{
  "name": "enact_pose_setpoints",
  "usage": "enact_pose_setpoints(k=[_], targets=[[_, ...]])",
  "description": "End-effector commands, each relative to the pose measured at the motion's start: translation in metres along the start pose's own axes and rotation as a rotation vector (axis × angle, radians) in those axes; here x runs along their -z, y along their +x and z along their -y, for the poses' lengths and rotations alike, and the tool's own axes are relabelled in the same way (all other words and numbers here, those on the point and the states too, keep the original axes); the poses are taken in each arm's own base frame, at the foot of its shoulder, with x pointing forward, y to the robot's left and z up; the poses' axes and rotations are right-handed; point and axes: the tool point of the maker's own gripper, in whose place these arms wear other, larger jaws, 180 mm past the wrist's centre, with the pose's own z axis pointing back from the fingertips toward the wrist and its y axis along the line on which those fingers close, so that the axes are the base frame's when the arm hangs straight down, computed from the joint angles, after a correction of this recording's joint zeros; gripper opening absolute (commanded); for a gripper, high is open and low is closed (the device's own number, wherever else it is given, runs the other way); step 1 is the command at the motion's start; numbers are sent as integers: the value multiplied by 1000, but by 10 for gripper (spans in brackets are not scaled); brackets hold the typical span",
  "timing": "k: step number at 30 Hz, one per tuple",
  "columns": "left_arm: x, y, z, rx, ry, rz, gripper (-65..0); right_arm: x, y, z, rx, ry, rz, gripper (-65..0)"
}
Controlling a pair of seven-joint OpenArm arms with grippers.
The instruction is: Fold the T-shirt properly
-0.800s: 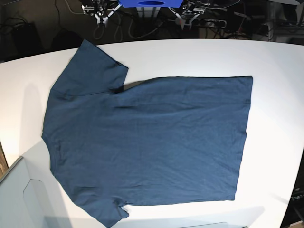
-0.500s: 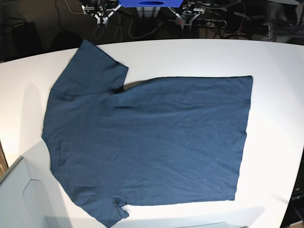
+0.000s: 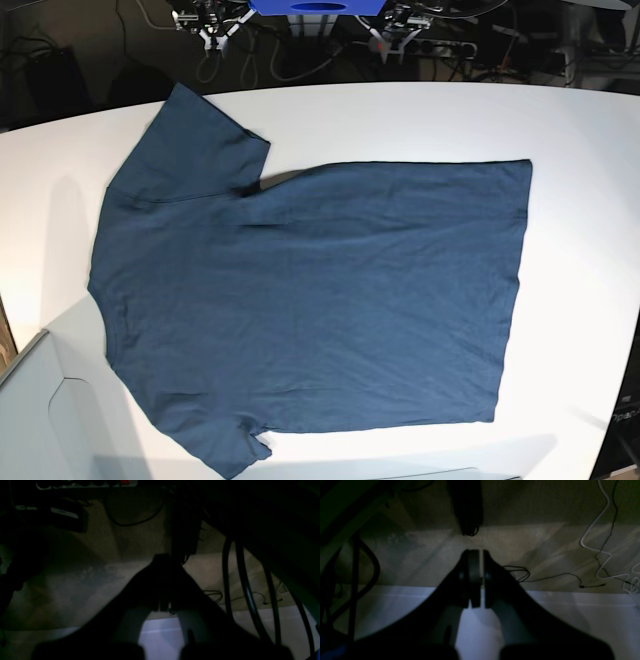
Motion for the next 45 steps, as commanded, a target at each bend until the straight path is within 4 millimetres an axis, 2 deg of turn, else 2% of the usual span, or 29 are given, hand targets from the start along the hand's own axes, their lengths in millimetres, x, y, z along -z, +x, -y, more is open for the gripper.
enact_pose_setpoints(k=[1, 15, 17, 18, 21, 23, 25, 28, 30, 33, 37, 39, 41, 45], targets=[[0, -4, -1, 4, 3, -7, -650, 0, -4, -2, -13, 17, -9, -650], [0, -5, -3, 5, 5, -9, -650, -1, -8, -1, -15, 16, -8, -650], [-1, -7, -12, 4, 18, -8, -650, -4, -8, -2, -20, 18, 18, -650], [-2, -14, -15, 0, 23, -19, -650, -8, -7, -2, -25, 19, 39, -650], [-4, -13, -16, -2, 24, 14, -650, -22, -7, 5, -43, 8, 103, -650], [-11, -18, -34, 9, 50, 45, -650, -32, -11, 5, -53, 8, 139, -650], [-19, -26, -43, 20, 62, 72, -650, -44, -17, 13, -72, -6, 157, -650], [-35, -36, -45, 42, 64, 121, -650, -70, -19, 8, -98, -2, 191, -650], [-47, -33, -56, 67, 79, 163, -650, -89, -18, 11, -121, -11, 222, -650], [-68, -30, -57, 96, 78, 227, -650, -122, -11, 4, -152, -7, 279, -650], [-105, -20, -55, 145, 73, 324, -650, -166, -3, -3, -204, -10, 334, -650], [-126, -8, -48, 161, 64, 388, -650, -189, 4, -10, -227, -7, 375, -650], [-151, 1, -51, 174, 73, 446, -650, -209, 10, -14, -241, -6, 414, -650], [-206, 33, -46, 190, 86, 594, -650, -251, 28, -19, -319, -54, 488, -650]])
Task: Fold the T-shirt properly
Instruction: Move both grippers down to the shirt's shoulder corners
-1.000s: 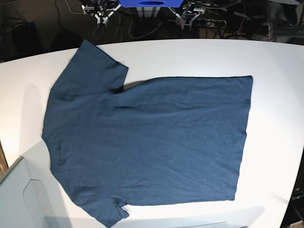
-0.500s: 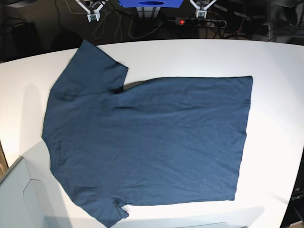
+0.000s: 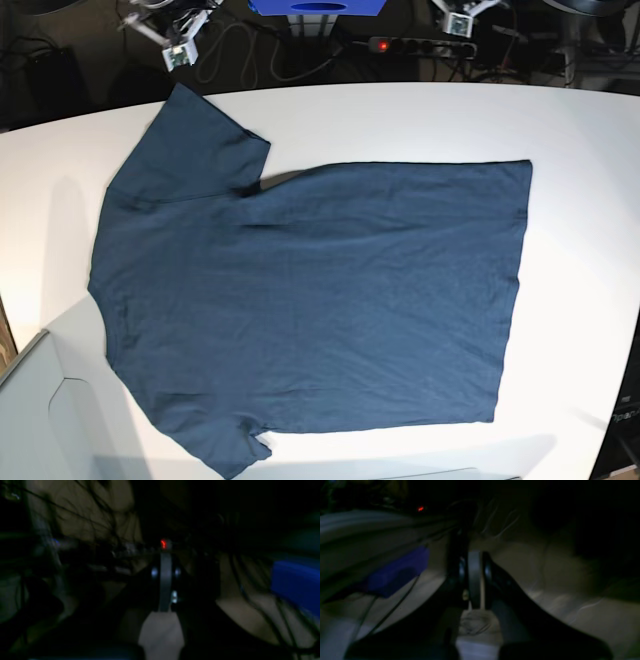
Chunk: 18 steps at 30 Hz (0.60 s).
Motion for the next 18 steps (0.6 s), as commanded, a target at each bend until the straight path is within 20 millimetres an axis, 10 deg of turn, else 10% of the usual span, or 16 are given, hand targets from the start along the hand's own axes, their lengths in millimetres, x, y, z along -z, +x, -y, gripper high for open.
enact_pose_setpoints(k=[1, 8, 14, 18], targets=[[-10, 18, 0, 6, -5, 60, -650, -9, 10, -3, -12, 10, 32, -650], [-39, 101, -15, 33, 44, 273, -638, -6, 36, 4, -25, -10, 89, -650], [-42, 138, -17, 42, 53, 373, -388, -1, 56, 1, -101, 25, 106, -650], [-38, 154, -19, 41, 61, 418, -348, 0, 73, 0, -88, 23, 148, -648]])
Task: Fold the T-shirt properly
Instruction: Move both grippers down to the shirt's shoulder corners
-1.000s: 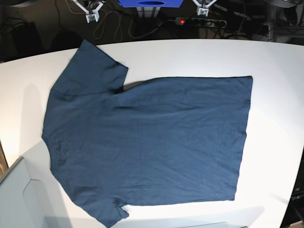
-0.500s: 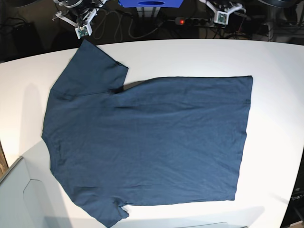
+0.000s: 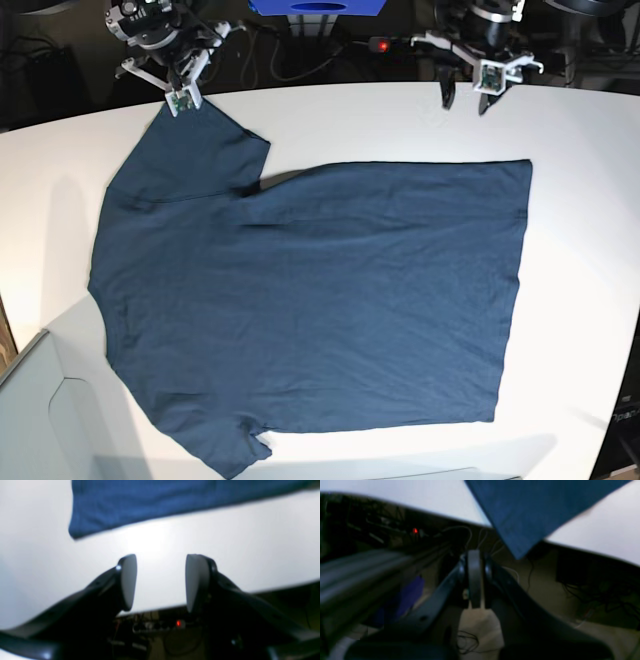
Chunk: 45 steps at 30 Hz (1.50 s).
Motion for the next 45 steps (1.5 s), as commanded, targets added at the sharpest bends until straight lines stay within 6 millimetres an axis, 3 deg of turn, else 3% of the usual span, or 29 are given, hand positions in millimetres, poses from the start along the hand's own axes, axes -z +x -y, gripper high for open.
enact_pose_setpoints(k=[1, 4, 9, 12, 18, 24, 32, 45], targets=[[0, 10, -3, 0, 10, 39, -347, -3, 8, -1, -22, 9, 28, -648], [10, 20, -6, 0, 20, 74, -347, -2, 17, 1, -26, 4, 52, -593], [24, 27, -18, -8, 59, 104, -346, 0, 26, 2, -51, 10, 74, -306], [34, 26, -41, -37, 133, 112, -346, -1, 28, 3, -91, 21, 80, -206], [49, 17, -96, -232, 260, 125, -346, -2, 34, 22, -80, -30, 96, -202], [80, 0, -119, -351, 241, 25, -345, -2, 34, 27, -81, -41, 94, -202], [92, 9, -124, -382, 242, 51, -345, -2, 33, 27, -80, -41, 91, -202], [106, -24, -125, -428, 258, -28, -349, -1, 39, 29, -83, -47, 102, -202]])
